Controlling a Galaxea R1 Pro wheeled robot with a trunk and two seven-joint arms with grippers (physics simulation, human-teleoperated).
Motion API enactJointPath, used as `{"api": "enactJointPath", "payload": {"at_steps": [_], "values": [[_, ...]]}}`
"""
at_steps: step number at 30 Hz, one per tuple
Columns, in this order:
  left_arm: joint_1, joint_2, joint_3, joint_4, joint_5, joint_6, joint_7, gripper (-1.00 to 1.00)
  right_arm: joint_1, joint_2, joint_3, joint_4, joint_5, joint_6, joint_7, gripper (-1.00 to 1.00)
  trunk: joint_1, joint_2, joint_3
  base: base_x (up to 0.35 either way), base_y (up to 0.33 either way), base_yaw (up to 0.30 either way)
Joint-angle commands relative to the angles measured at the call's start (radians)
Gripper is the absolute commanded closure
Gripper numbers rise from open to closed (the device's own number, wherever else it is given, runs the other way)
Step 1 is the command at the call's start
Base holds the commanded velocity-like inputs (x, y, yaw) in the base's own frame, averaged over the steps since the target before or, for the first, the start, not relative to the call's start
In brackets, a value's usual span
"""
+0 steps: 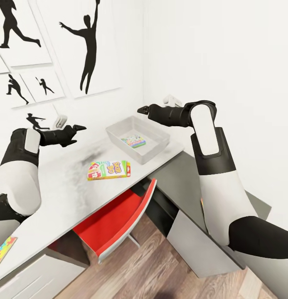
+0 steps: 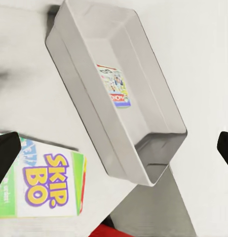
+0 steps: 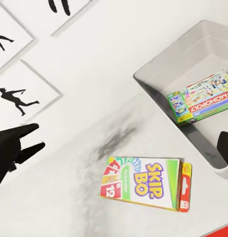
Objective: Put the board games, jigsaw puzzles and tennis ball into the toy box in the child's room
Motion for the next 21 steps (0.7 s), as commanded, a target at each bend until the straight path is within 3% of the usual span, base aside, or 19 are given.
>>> {"api": "enactJointPath", "payload": {"at_steps": [1, 6, 21], "values": [[0.007, 0.0, -0.005, -0.003, -0.001, 0.006, -0.003, -1.0, -0.001, 0.0, 0.0, 0.0, -0.009, 0.002, -0.01, -1.0, 0.001, -0.002, 0.0, 0.0, 0.0, 0.0], [0.04, 0.0, -0.028, -0.035, -0.003, 0.012, -0.003, -1.0, 0.0, 0.0, 0.0, 0.0, -0.009, 0.002, -0.01, -1.0, 0.001, -0.002, 0.008, 0.0, 0.0, 0.0], [0.105, 0.0, -0.039, -0.093, -0.004, 0.035, -0.003, -1.0, 0.009, 0.0, 0.0, -0.002, -0.009, 0.005, -0.013, -1.0, 0.001, -0.002, 0.033, 0.0, 0.0, 0.0]]}}
